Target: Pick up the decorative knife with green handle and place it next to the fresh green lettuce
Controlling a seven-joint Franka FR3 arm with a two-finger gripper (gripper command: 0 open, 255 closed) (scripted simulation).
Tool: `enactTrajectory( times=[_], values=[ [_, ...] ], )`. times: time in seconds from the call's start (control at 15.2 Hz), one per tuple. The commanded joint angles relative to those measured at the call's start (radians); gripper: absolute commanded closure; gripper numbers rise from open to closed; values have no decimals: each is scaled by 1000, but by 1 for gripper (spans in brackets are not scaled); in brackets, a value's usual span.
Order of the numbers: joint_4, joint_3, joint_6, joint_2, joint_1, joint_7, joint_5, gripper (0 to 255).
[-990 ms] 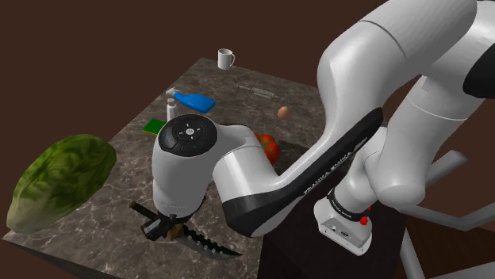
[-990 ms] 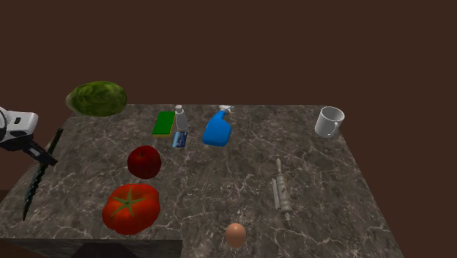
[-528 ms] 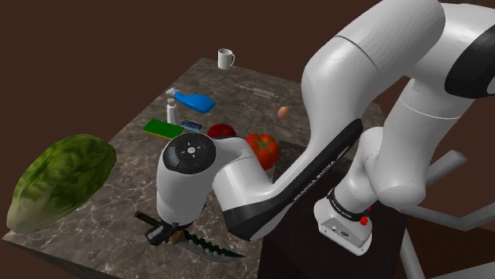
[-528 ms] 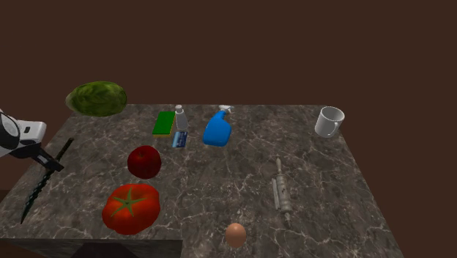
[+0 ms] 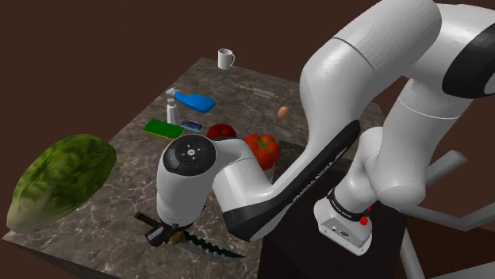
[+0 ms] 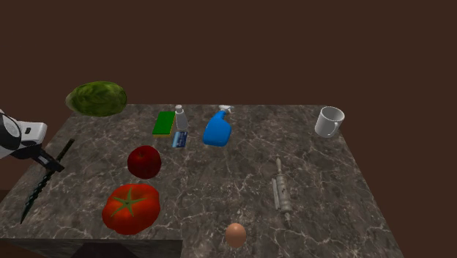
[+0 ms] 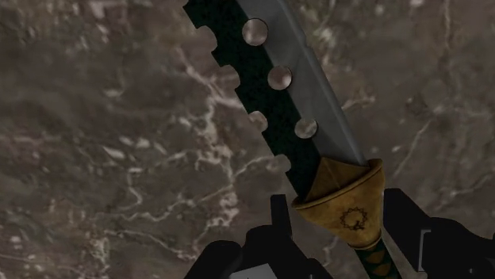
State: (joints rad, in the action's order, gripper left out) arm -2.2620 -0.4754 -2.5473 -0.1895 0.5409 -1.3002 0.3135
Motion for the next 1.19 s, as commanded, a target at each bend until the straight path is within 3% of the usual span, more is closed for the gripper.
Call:
enactTrajectory(
  times=[0.0,0.33,0.59,1.12],
  values=[
    [0,0,0,0,0,0,0,0],
    [0,0,0,0,0,0,0,0],
    [4,-36,100,118,-19,80,-116,0],
    [4,-34,100,118,-18,80,-116,0]
  ],
)
